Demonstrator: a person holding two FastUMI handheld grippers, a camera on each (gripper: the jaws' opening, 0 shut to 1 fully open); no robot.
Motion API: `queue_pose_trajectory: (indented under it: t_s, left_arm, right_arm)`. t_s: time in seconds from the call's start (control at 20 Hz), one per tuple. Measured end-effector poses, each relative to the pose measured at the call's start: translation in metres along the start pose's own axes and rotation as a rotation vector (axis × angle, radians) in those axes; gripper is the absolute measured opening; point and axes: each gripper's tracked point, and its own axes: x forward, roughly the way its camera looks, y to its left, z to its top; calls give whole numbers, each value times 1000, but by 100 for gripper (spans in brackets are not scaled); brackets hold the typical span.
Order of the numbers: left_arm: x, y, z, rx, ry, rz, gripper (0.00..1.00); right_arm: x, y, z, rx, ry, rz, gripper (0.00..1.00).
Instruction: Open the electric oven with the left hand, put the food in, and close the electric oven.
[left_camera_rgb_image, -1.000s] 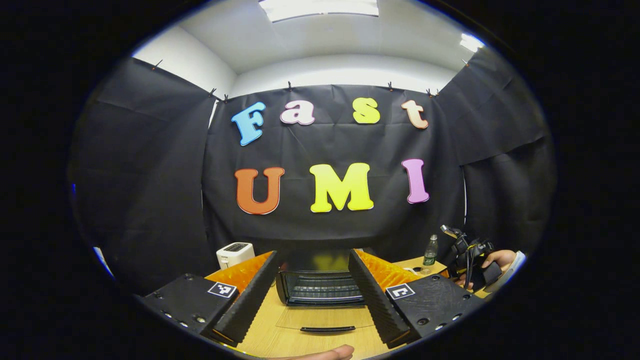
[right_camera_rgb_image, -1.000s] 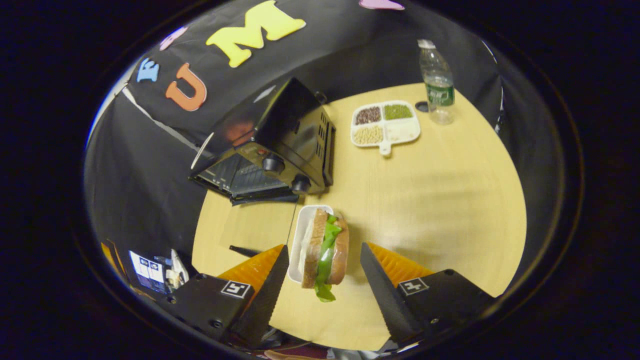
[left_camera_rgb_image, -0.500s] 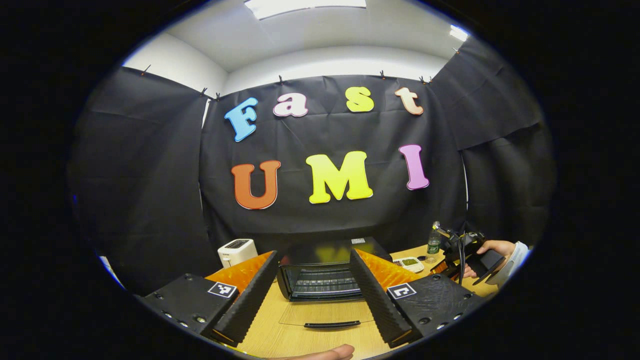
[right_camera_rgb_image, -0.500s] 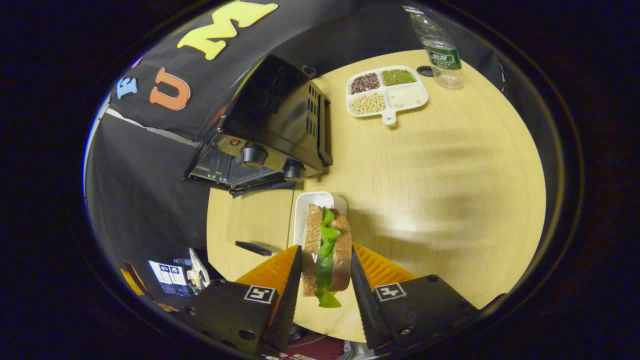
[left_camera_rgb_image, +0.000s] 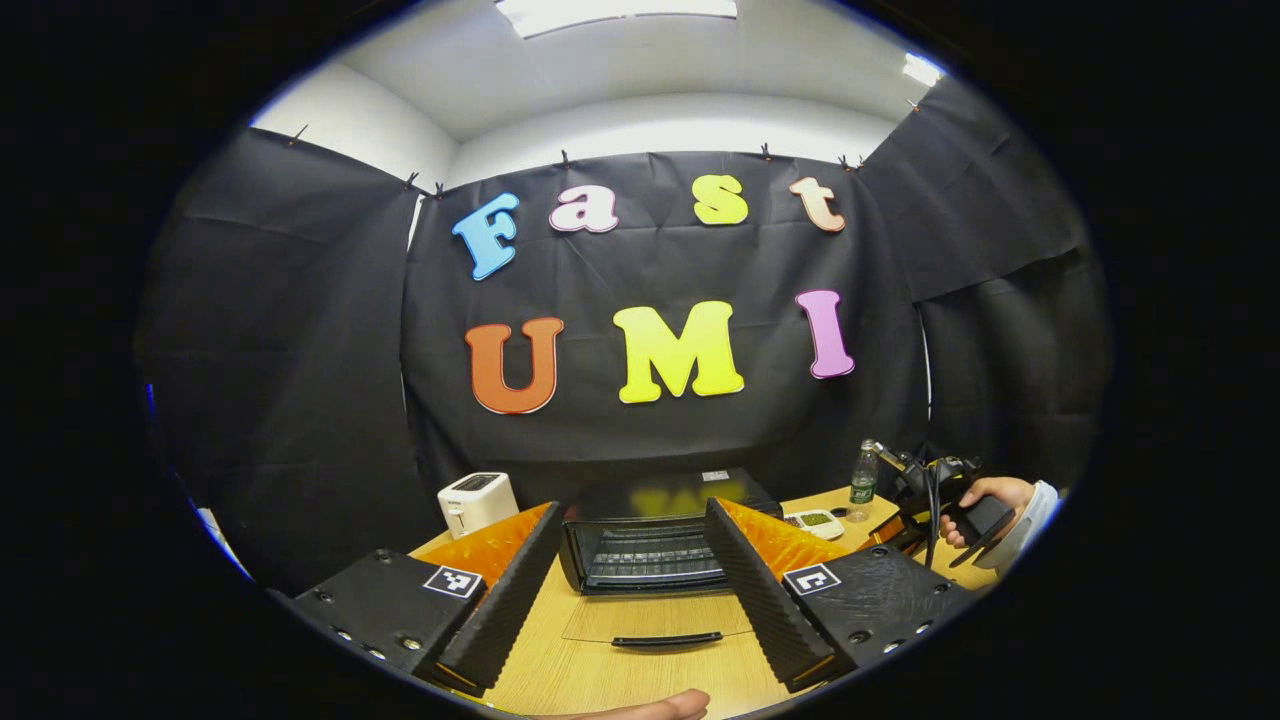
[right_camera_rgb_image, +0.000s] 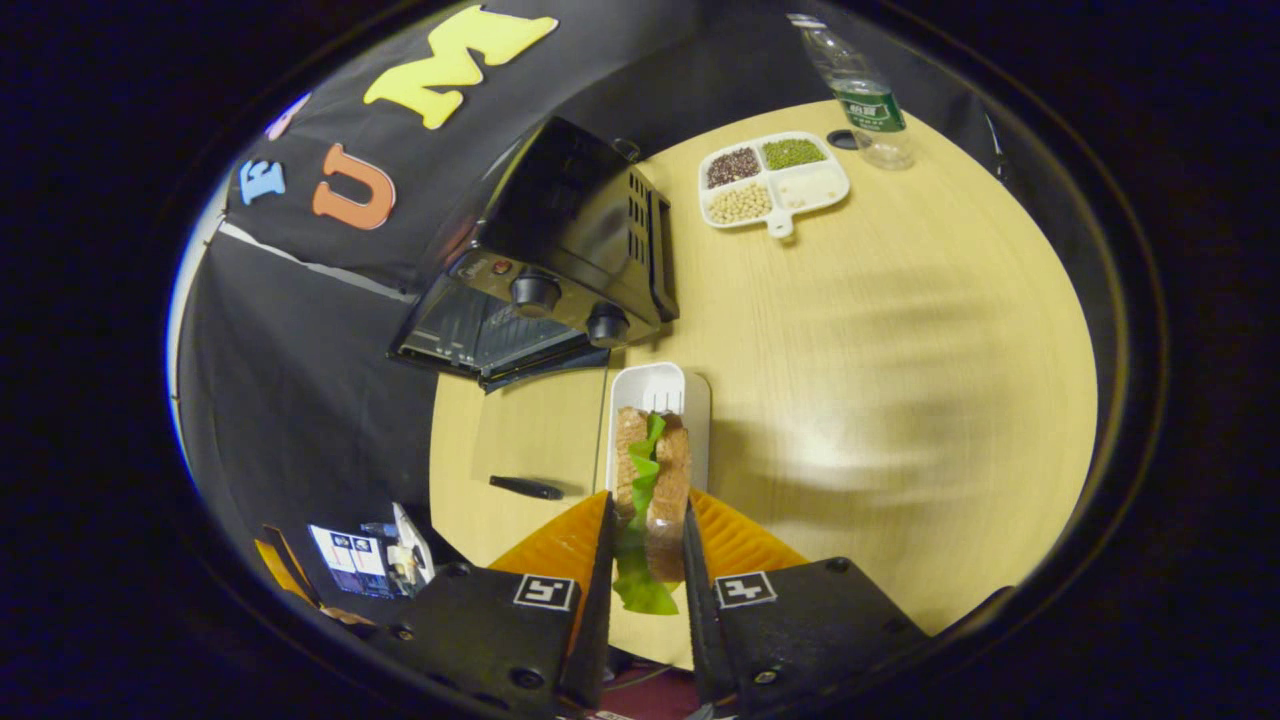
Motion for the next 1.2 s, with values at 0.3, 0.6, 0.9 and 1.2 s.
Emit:
queue_pose_trajectory:
  t_s: [0.3,0.6,0.9,1.2]
  left_arm:
    - [-13,5,3,-18,-24,-26,94]
    - [-27,18,0,-39,-26,-34,94]
    - [-34,45,-8,-58,-27,-4,94]
    - [-36,71,-20,-78,-18,13,94]
  right_arm:
    - [-32,31,-14,71,-197,84,35]
    - [-13,81,-27,169,-347,252,34]
    - [34,133,-20,315,-482,414,34]
    - [94,161,18,449,-630,446,34]
